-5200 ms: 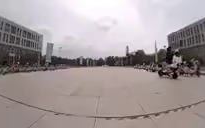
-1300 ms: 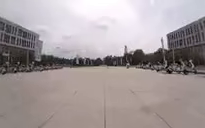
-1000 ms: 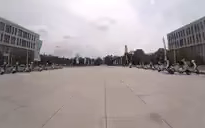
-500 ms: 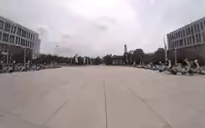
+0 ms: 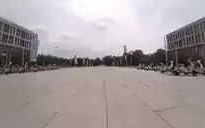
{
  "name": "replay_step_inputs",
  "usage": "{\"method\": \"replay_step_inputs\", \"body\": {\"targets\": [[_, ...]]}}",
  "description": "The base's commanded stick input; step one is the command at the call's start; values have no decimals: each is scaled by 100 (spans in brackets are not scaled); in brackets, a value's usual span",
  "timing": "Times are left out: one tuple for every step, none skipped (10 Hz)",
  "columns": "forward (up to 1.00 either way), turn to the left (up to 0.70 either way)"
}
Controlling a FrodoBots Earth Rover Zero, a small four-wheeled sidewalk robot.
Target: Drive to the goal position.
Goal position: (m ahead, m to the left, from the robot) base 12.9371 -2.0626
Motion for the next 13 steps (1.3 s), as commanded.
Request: {"method": "replay_step_inputs", "body": {"targets": [[70,1],[70,1],[70,1],[70,1],[70,1],[70,1],[70,1],[70,1],[70,1],[70,1],[70,1],[70,1],[70,1]]}}
